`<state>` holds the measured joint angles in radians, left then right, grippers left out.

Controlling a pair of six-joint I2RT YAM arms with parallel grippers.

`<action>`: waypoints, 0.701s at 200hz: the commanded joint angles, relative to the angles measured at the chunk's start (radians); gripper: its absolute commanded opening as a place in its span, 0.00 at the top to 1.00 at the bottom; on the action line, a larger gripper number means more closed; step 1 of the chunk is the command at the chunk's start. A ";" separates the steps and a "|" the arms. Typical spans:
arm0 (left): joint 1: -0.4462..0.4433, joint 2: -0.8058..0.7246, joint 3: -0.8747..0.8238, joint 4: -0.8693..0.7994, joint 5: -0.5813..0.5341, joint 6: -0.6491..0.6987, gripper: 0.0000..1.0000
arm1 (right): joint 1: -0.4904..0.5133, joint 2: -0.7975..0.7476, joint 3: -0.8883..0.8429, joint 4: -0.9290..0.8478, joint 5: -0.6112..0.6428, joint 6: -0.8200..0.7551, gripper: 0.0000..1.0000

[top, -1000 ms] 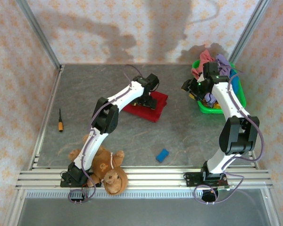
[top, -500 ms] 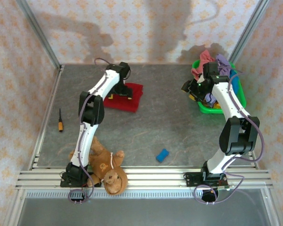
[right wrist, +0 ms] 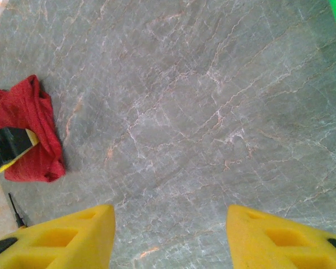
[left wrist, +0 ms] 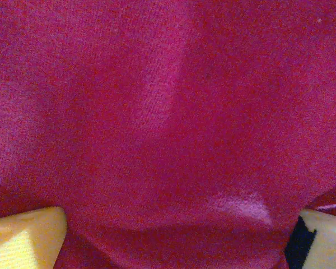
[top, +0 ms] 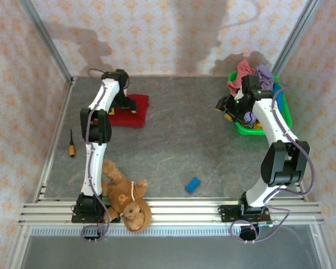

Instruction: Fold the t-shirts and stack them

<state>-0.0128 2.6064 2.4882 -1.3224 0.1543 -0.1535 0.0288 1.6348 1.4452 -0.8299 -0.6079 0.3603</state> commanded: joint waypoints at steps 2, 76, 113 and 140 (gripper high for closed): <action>0.097 0.067 0.071 -0.023 -0.015 0.055 0.01 | -0.006 -0.021 0.034 -0.055 -0.013 -0.032 0.45; 0.202 0.089 0.092 0.081 -0.005 0.082 0.01 | -0.006 0.022 0.079 -0.101 -0.037 -0.043 0.45; 0.232 0.099 0.133 0.147 0.038 0.093 0.01 | -0.006 0.045 0.110 -0.125 -0.043 -0.047 0.45; 0.238 0.107 0.162 0.169 0.017 0.088 0.01 | -0.006 0.058 0.133 -0.130 -0.048 -0.039 0.45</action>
<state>0.2058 2.6736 2.6125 -1.2133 0.1802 -0.0872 0.0288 1.6833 1.5345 -0.9276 -0.6453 0.3351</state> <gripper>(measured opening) 0.994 0.548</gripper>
